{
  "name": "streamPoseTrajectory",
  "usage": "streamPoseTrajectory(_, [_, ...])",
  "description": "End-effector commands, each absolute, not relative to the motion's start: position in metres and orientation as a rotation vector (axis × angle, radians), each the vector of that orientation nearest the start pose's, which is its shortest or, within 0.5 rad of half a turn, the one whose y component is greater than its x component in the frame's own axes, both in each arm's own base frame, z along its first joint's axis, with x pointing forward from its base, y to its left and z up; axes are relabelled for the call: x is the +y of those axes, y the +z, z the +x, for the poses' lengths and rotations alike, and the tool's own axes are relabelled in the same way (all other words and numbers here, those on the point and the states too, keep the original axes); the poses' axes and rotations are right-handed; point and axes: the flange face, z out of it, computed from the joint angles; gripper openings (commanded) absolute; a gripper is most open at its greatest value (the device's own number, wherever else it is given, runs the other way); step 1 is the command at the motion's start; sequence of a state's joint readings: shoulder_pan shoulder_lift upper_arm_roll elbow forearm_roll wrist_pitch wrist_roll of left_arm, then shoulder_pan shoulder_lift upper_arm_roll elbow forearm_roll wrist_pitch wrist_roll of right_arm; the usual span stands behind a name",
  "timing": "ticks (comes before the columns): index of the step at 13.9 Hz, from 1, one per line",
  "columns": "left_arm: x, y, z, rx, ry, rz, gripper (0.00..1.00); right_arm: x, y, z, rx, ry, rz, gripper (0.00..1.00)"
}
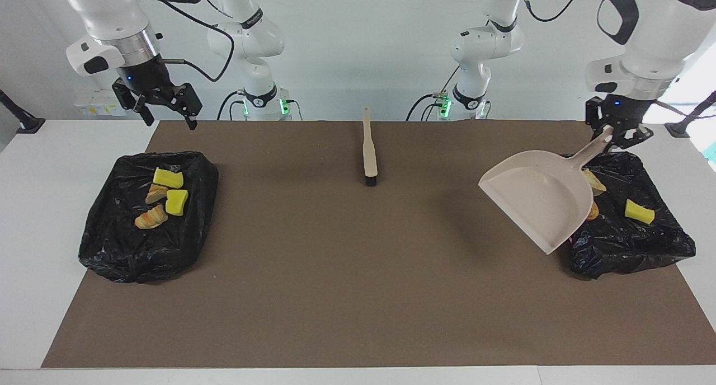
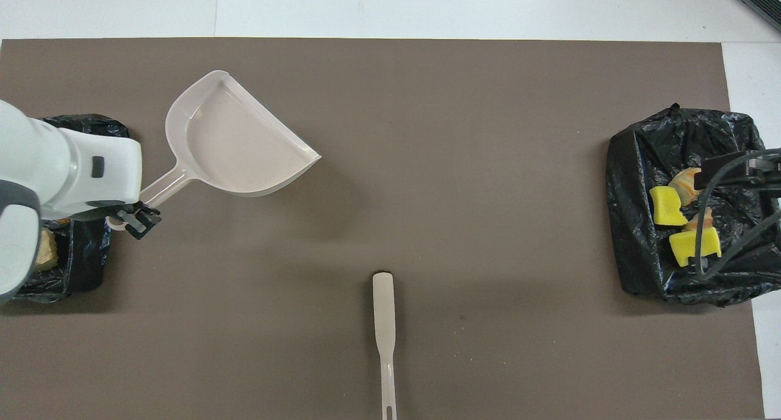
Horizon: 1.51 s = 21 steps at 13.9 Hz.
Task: Sweep and dump trash in bin
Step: 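Carry the dustpan back to the table center with the left gripper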
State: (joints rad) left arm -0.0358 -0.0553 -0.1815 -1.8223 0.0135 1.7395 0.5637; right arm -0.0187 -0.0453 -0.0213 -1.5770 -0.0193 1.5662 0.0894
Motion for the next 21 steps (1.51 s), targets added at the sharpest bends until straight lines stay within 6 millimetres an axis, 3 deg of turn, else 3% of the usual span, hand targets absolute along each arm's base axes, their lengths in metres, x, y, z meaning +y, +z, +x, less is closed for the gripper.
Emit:
streamPoseTrajectory(1, [-0.134, 0.540, 0.523, 1.126, -0.014, -2.963, 0.00, -0.025, 0.647, 0.533, 0.169, -0.053, -3.136, 1.00])
streamPoseTrajectory(3, [-0.146, 0.532, 0.526, 1.124, -0.031, -3.065, 0.00, -0.026, 0.647, 0.533, 0.168, -0.048, -3.135, 1.00])
streamPoseTrajectory(4, [-0.164, 0.523, 0.526, 1.102, -0.033, -3.097, 0.00, -0.026, 0.647, 0.533, 0.171, -0.048, -3.136, 1.00])
streamPoseTrajectory(7, [-0.235, 0.489, 0.534, 0.746, -0.115, -3.220, 0.00, -0.027, 0.645, 0.532, 0.173, -0.034, -3.135, 1.00])
streamPoseTrajectory(9, [-0.288, 0.453, 0.526, 0.571, -0.063, -3.245, 0.00, -0.028, 0.645, 0.532, 0.176, -0.034, -3.136, 1.00])
streamPoseTrajectory(10, [-0.304, 0.439, 0.524, 0.515, -0.066, -3.250, 0.00, -0.028, 0.646, 0.532, 0.176, -0.036, -3.136, 1.00])
streamPoseTrajectory(12, [-0.317, 0.432, 0.521, 0.387, -0.065, -3.273, 0.00, -0.027, 0.646, 0.532, 0.173, -0.039, -3.136, 1.00])
streamPoseTrajectory(14, [-0.327, 0.430, 0.516, 0.371, -0.052, -3.275, 0.00, -0.026, 0.646, 0.532, 0.171, -0.039, -3.137, 1.00])
streamPoseTrajectory(15, [-0.350, 0.418, 0.502, 0.373, -0.013, -3.270, 0.00, -0.027, 0.646, 0.532, 0.173, -0.039, -3.136, 1.00])
streamPoseTrajectory(16, [-0.356, 0.410, 0.501, 0.300, -0.010, -3.276, 0.00, -0.027, 0.646, 0.532, 0.173, -0.039, -3.136, 1.00])
streamPoseTrajectory(19, [-0.364, 0.409, 0.499, 0.114, -0.047, -3.268, 0.00, -0.027, 0.646, 0.532, 0.173, -0.039, -3.136, 1.00])
streamPoseTrajectory(21, [-0.376, 0.404, 0.484, 0.186, -0.051, -3.239, 0.00, -0.027, 0.647, 0.532, 0.173, -0.041, -3.136, 1.00])
